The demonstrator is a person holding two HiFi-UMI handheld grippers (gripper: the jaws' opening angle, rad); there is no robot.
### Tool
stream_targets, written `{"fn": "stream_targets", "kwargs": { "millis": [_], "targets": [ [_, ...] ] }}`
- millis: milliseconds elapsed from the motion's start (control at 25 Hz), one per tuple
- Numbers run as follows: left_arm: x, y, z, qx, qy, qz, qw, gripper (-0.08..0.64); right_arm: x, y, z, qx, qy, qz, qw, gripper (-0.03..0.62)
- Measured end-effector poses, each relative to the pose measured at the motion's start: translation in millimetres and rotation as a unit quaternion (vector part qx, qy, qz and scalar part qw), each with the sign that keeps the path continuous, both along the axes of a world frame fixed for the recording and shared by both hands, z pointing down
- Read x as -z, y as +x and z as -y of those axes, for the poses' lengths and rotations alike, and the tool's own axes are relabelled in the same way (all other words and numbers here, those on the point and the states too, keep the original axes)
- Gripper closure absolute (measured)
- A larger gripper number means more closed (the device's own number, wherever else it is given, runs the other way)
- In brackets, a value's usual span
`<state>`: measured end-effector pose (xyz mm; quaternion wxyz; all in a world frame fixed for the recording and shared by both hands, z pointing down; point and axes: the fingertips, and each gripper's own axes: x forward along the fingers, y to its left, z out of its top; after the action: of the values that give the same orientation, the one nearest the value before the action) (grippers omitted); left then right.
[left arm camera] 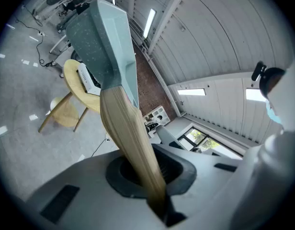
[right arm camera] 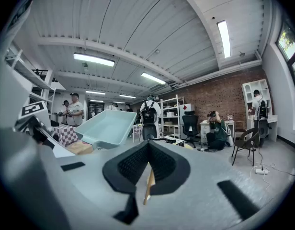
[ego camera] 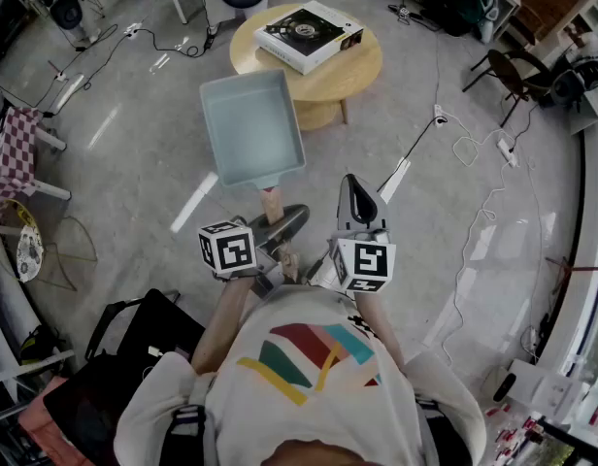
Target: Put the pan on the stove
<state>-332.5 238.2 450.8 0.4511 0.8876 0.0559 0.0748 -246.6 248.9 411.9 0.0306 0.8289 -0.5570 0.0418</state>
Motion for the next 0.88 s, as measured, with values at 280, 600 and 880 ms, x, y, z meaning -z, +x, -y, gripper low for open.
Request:
{"fn": "stream_targets", "kwargs": {
  "millis": [280,600,880],
  "targets": [
    [1,7,-3,-0.005,0.011,0.004,0.9999,0.554,-2,7,-1,0.009,-0.007,-0.004,1.0,0.595],
    [3,18,-11,-0.003,0.01,-0.002,0.9999,0.554,-3,18,-14,0.019,0.013,0.004,1.0,0.594],
    [-2,38,4,0.002,0.016,-0.005,0.9999,0.554,-13,46,-23,0.011,0.003,0.0,1.0,0.594]
  ]
}}
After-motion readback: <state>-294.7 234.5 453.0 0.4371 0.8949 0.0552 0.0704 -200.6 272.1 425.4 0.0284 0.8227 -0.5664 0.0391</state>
